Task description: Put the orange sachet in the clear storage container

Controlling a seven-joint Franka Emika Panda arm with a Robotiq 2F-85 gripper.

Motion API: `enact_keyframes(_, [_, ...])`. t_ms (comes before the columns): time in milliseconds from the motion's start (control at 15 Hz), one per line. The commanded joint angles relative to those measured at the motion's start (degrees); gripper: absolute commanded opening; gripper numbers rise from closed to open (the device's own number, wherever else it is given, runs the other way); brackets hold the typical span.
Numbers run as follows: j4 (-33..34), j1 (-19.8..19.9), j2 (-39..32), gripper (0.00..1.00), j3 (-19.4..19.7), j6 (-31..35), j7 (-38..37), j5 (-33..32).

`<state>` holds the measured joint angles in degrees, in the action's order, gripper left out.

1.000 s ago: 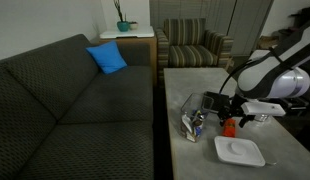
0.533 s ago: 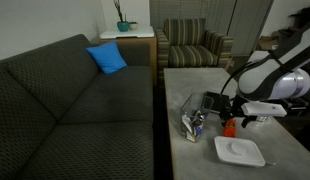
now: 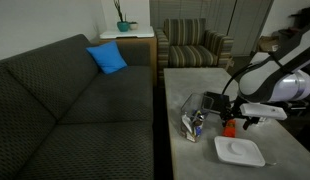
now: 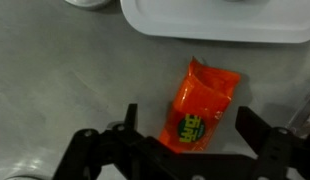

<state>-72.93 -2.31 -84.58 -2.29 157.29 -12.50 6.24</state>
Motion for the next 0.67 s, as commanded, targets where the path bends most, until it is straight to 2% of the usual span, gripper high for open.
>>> enact_keyframes(0, [-1.76,0.34,-0.02,1.0,0.08,3.1,-1.18,2.38])
enact_keyframes(600, [-2.93,-2.46,-0.04,1.0,4.82,4.5,-8.55,3.04])
